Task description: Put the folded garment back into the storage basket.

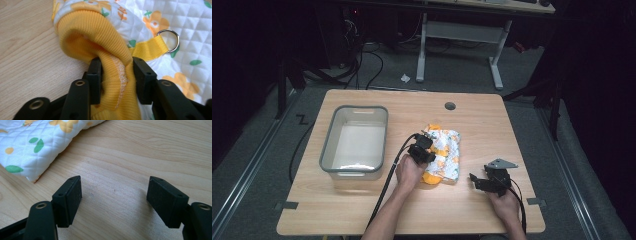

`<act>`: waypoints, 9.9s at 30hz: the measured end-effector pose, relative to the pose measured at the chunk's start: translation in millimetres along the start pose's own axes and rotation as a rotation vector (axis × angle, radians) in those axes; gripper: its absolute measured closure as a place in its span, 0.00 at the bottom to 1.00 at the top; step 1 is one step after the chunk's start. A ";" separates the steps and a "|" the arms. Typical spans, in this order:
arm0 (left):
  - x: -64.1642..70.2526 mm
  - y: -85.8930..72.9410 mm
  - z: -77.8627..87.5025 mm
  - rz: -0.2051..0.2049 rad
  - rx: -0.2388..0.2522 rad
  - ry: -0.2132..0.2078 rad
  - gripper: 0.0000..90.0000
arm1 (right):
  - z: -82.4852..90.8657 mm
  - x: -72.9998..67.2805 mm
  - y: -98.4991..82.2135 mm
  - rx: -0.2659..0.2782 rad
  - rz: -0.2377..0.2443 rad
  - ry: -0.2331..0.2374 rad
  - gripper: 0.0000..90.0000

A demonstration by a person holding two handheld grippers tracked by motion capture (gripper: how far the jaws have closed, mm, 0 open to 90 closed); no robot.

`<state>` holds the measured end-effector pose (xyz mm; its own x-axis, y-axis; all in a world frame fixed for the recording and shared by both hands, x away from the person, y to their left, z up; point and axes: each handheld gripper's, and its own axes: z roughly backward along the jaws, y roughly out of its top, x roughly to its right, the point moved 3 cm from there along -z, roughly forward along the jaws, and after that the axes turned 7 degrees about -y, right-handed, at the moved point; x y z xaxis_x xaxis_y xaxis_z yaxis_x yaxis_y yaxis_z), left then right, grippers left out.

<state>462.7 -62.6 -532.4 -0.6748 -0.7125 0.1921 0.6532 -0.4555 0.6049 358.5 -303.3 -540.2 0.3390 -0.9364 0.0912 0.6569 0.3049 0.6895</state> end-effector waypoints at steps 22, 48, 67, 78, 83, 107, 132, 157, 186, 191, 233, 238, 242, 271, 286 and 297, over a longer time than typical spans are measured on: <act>1.8 7.8 40.9 0.015 0.103 -0.073 0.85 | 0.1 0.0 0.0 -0.001 0.000 0.001 0.32; 3.5 16.0 102.5 0.008 0.275 -0.166 0.88 | 0.0 0.0 0.0 0.000 0.000 0.000 0.32; -8.2 19.9 138.7 0.036 0.338 -0.224 0.88 | 0.0 0.0 0.0 0.000 0.000 0.000 0.32; -14.2 23.9 159.3 0.027 0.344 -0.216 0.88 | 0.0 0.0 0.0 0.000 0.000 0.000 0.32; -18.2 25.8 167.8 0.023 0.346 -0.206 0.88 | 0.0 -0.1 0.0 0.000 0.001 0.002 0.32; -59.6 17.8 214.2 0.071 0.409 -0.153 0.88 | 0.0 -0.1 0.0 0.000 0.001 0.002 0.32; -99.1 -3.0 245.5 0.119 0.427 -0.091 0.88 | 0.1 -0.1 0.0 -0.001 0.001 0.002 0.32; -132.5 -19.2 250.6 0.144 0.404 -0.072 0.88 | -0.2 0.1 0.3 0.000 0.000 -0.001 0.32; -161.5 -38.5 218.2 0.180 0.321 -0.013 0.88 | -0.3 0.1 0.3 0.000 0.000 -0.001 0.32; -162.2 -39.1 213.0 0.168 0.302 0.023 0.88 | -0.3 0.1 0.3 0.000 0.000 -0.001 0.32; -183.3 -62.9 177.7 0.262 0.126 0.238 0.51 | -0.2 0.1 0.3 0.000 0.000 -0.001 0.32; -175.1 -59.7 186.8 0.250 0.188 0.234 0.43 | -0.3 0.1 0.3 0.001 0.000 -0.001 0.32; -162.7 -55.7 190.5 0.214 0.215 0.222 0.40 | -0.3 0.1 0.3 0.000 0.000 -0.002 0.32; -79.4 -31.9 193.4 0.125 0.335 0.068 0.32 | -0.2 0.1 0.3 0.000 -0.001 -0.002 0.32; -50.8 -26.5 182.6 0.090 0.351 -0.001 0.33 | -0.2 0.1 0.3 0.000 0.000 -0.001 0.32; -34.2 -25.3 178.6 0.067 0.365 -0.048 0.33 | -0.2 0.1 0.3 0.000 0.000 -0.001 0.32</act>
<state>407.9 68.6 -416.3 -0.6555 -0.7047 0.2716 0.5368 -0.1818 0.8239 358.9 -303.3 -540.1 0.3380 -0.9367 0.0919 0.6569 0.3047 0.6897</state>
